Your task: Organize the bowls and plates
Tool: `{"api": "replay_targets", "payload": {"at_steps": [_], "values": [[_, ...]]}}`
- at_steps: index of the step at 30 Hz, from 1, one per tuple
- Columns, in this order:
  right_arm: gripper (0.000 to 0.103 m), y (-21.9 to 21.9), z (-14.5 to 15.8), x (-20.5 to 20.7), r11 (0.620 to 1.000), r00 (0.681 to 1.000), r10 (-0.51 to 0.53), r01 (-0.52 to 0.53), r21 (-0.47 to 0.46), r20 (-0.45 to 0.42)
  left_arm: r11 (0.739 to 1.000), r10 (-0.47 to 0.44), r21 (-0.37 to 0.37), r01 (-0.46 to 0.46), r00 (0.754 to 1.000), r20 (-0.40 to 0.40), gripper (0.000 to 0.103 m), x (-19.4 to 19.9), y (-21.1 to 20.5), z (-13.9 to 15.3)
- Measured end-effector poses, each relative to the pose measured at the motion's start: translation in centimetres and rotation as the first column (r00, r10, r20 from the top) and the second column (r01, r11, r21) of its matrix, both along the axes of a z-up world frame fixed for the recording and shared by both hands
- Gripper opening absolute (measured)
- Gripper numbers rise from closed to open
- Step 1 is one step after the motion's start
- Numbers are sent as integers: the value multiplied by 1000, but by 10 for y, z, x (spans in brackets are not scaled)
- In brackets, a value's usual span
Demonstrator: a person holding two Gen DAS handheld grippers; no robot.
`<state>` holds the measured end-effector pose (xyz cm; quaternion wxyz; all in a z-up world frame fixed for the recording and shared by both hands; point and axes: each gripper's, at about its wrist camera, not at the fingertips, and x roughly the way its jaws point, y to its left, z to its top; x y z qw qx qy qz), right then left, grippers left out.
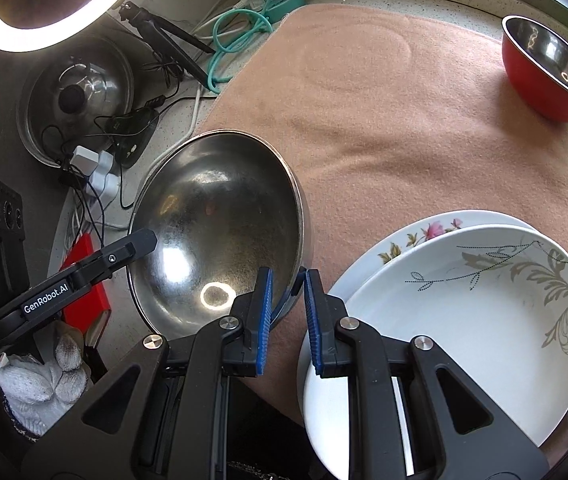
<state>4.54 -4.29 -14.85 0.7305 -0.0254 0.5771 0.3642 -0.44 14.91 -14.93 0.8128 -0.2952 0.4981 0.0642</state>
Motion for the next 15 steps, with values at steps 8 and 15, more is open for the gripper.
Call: {"api": "replay_targets", "payload": {"at_steps": [8,15], "values": [[17,2,1,-2,1000,1000,15,-15,2,6,1000,3,-3,-3,1000,-11,20,1,2,-4],[49,-4,7,1,1000,1000,-4,3,14,22,1000,-1,6,1,1000,-19,20,-1,2,-4]]}}
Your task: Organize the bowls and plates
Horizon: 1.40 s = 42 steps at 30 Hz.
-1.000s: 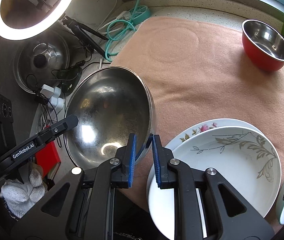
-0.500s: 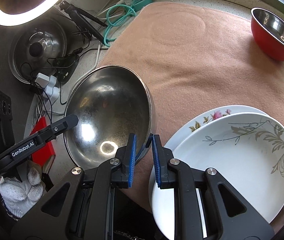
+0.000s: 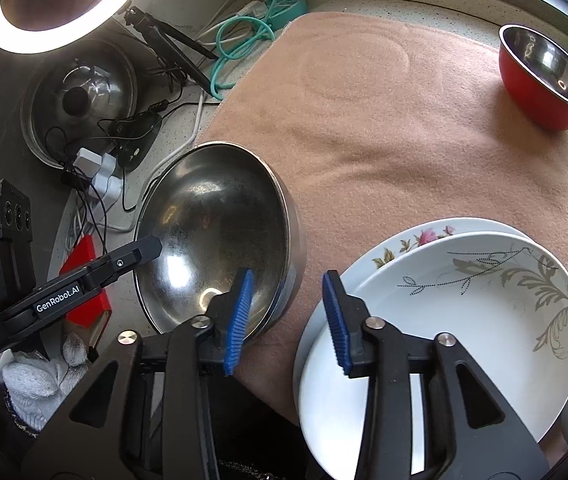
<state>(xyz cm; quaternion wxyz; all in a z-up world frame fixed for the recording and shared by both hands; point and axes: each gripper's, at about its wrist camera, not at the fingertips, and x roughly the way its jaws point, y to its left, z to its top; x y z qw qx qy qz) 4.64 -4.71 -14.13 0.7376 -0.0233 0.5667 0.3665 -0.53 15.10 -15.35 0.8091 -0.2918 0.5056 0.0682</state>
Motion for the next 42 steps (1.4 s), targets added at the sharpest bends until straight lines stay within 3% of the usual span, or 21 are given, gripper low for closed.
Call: {"api": "replay_targets", "payload": {"at_steps": [11,13,16,19,21,24,25,26,36,42], "values": [[53,-9,20,1,997,999,-26,24,70,24,1000,14,7,-15,1000,24,23,-2,7,14],[57,-13,25,3,996,999,-36,33,80,36,1000,12,17,-13,999,36,34,0,6,20],[60,-22,34,6,995,996,-55,49,87,69,999,5,40,-7,998,57,40,4,3,28],[71,-33,44,11,994,991,-77,68,85,107,997,-12,81,7,998,64,54,12,-2,35],[71,-43,52,15,993,986,-94,83,79,139,993,-43,109,35,997,70,55,19,-7,39],[74,-59,61,26,992,979,-122,113,61,163,985,-83,155,70,994,76,64,31,-18,46],[81,-66,64,30,991,977,-133,125,58,169,983,-95,165,81,992,79,66,34,-22,49],[85,-73,66,34,989,974,-145,137,58,177,981,-107,169,92,991,83,66,38,-25,51],[85,-139,99,82,961,930,-275,276,31,245,962,-229,178,207,967,112,66,86,-66,72],[85,-173,101,118,927,899,-374,370,59,230,944,-298,191,269,943,147,66,128,-97,82]]}}
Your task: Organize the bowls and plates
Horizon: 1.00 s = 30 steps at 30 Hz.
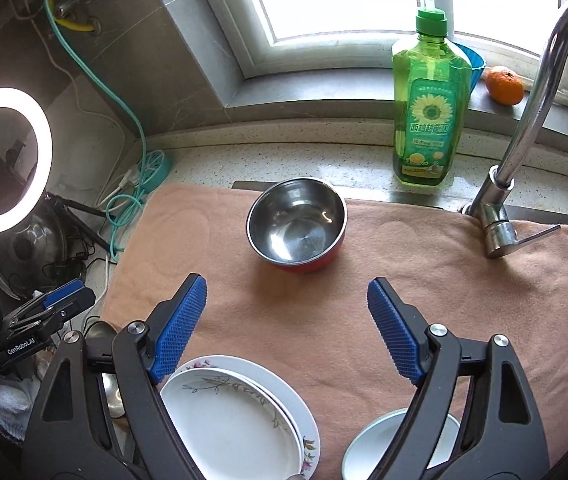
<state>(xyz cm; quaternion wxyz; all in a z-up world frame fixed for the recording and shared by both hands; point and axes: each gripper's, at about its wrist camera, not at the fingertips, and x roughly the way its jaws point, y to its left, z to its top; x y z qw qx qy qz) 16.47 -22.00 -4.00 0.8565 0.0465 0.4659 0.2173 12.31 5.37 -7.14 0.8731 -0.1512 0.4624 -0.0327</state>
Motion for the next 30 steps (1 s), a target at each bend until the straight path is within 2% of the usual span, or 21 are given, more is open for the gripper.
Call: {"api": "replay_targets", "payload": {"at_steps": [6,10,13,15,17,22,25,27,28,30], "values": [[85,-22,-11,31,998,998,-54,56,35,-42,998,-59,-32,58,998,-15,66,41,-29,-4],[85,-28,-21,50,994,993,-68,76,79,-100,997,-73,-44,71,996,-47,64,70,-45,-14],[85,-29,-30,65,993,988,-83,93,73,-130,995,-79,-63,74,994,-76,63,90,-53,-21],[81,-29,-38,75,992,984,-92,105,75,-155,996,-77,-61,71,993,-93,62,103,-55,-26],[70,-31,-50,86,988,974,-96,118,102,-204,995,-76,-68,69,991,-110,60,114,-58,-32],[54,-29,-74,102,982,956,-86,129,140,-280,993,-95,-85,83,985,-146,47,133,-67,-43],[51,-25,-83,108,980,949,-76,128,153,-305,991,-106,-92,92,981,-161,41,139,-72,-49],[45,-23,-87,112,978,947,-74,130,161,-314,990,-111,-102,94,979,-173,39,145,-73,-52],[42,-21,-89,114,979,946,-70,126,161,-315,990,-114,-100,98,978,-174,34,146,-74,-53],[40,-17,-91,118,980,948,-69,122,155,-312,991,-115,-95,99,978,-176,33,151,-75,-54]]}}
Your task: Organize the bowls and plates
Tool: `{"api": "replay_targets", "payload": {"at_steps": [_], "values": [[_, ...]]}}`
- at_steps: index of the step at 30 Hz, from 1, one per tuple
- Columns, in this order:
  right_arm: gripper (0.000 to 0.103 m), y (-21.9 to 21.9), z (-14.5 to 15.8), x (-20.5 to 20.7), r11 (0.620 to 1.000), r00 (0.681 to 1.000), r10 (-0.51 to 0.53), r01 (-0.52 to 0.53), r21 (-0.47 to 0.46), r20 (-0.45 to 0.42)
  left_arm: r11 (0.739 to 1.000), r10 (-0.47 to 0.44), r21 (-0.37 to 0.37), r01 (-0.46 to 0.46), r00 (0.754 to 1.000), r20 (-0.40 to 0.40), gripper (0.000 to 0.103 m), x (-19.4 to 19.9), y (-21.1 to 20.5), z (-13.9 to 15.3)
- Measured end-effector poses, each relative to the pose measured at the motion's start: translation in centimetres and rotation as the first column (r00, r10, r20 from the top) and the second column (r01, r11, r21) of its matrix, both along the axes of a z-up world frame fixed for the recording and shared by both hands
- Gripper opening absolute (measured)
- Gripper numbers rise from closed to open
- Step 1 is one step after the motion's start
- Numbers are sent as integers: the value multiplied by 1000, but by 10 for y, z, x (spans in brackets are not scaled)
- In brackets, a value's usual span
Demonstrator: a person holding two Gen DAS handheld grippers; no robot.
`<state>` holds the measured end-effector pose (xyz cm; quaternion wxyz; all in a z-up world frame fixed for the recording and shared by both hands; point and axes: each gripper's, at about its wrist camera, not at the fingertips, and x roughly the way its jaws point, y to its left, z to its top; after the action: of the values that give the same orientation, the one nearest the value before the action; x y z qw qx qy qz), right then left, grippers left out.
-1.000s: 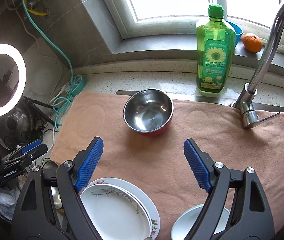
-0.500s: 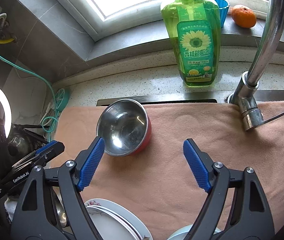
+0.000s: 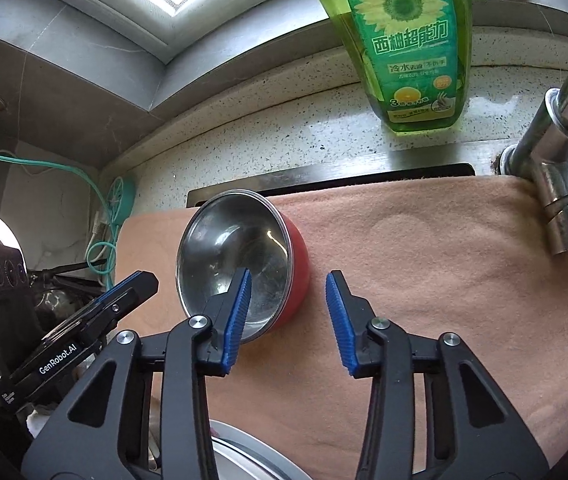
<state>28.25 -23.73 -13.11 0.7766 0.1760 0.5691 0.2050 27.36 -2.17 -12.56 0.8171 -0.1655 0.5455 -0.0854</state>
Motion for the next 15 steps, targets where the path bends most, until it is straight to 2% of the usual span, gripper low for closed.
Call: {"api": "replay_targets", "payload": {"at_steps": [5,9,15], "values": [[31,5,-5,5,1000,1000,12,-12,-11,-7,1000,-5,-1,5,1000,-15,33,8,-4,-8],[26,6,-11,7,1000,1000,15,-15,-6,-19,1000,-19,7,19,999,-31,24,12,-8,-17],[16,10,-17,9,1000,999,23,-24,-20,-26,1000,-18,4,18,999,-46,21,17,-7,-25]]}}
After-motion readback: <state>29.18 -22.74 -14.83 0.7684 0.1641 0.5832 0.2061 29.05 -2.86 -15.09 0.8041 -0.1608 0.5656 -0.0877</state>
